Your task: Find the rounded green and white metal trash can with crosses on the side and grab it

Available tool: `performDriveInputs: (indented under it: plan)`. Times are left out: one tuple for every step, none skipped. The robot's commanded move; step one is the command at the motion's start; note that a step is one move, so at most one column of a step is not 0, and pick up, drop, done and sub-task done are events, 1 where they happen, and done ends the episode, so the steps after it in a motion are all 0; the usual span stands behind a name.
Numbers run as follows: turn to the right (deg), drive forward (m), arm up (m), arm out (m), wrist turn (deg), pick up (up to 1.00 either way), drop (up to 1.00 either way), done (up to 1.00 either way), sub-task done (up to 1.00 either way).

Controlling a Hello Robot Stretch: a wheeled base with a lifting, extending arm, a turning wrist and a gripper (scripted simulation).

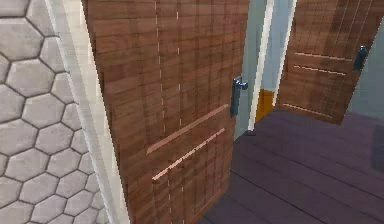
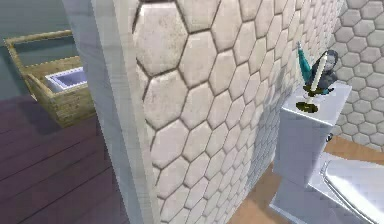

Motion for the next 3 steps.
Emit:
performDriveInputs:
  plan:
    - [-3.0,0.0,0.0,0.0,0.0,0.0,0.0,0.0,0.0]
    - [0.0,0.15,0.0,0.0,0.0,0.0,0.0,0.0,0.0]
    - [45.0,0.0,0.0,0.0,0.0,0.0,0.0,0.0,0.0]
